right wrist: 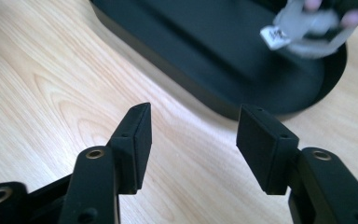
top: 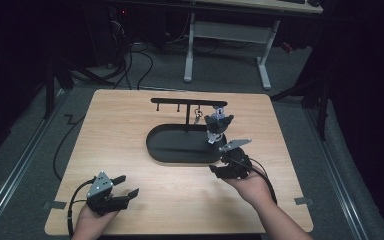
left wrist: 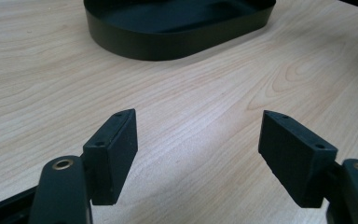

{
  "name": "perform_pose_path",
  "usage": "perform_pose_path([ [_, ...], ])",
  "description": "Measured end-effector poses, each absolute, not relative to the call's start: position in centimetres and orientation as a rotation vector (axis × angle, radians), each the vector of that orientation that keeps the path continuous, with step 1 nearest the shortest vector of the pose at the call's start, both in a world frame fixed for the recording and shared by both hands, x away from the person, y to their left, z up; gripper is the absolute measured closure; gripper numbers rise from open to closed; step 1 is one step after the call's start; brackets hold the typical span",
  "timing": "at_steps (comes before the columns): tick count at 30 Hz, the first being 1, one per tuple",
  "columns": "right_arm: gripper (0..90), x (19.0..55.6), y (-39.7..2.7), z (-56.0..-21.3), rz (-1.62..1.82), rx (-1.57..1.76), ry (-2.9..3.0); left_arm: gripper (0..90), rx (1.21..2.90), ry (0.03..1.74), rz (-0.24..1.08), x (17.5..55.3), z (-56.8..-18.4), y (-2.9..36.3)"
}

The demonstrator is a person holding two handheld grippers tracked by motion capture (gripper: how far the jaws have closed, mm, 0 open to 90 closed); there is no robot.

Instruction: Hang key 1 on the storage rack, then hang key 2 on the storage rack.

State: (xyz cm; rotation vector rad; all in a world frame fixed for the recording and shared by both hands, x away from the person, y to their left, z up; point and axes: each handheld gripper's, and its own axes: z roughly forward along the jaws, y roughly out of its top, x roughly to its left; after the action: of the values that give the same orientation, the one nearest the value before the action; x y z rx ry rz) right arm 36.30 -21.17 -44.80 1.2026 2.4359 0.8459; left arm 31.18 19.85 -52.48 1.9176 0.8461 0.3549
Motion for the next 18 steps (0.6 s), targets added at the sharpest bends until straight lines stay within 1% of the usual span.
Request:
perform_pose_path([
  [6, 33.5, 34.3, -22.6, -48.5, 0.91, 1.199, 2.355, 28.8, 1.902, 0.855, 0.358, 31.2, -52.4, 19.9],
  [10, 23.7, 32.5, -23.2, -50.7, 0.961, 1.185, 2.28, 28.3, 1.881, 0.863, 0.363, 31.1, -52.1, 19.9],
  [12, 16.4, 31.5, -23.5, -51.7, 0.983, 1.18, 2.241, 28.2, 1.87, 0.871, 0.359, 31.0, -52.1, 19.9],
  [13, 14.8, 31.0, -23.6, -52.1, 1.009, 1.186, 2.216, 28.1, 1.867, 0.873, 0.354, 31.0, -52.2, 19.8],
  [15, 15.2, 29.6, -24.3, -52.8, 1.07, 1.191, 2.165, 27.8, 1.87, 0.878, 0.345, 31.0, -52.3, 19.5],
  [18, 14.3, 28.8, -25.1, -52.1, 1.174, 1.236, 2.114, 27.5, 1.889, 0.871, 0.34, 30.9, -52.5, 18.6],
])
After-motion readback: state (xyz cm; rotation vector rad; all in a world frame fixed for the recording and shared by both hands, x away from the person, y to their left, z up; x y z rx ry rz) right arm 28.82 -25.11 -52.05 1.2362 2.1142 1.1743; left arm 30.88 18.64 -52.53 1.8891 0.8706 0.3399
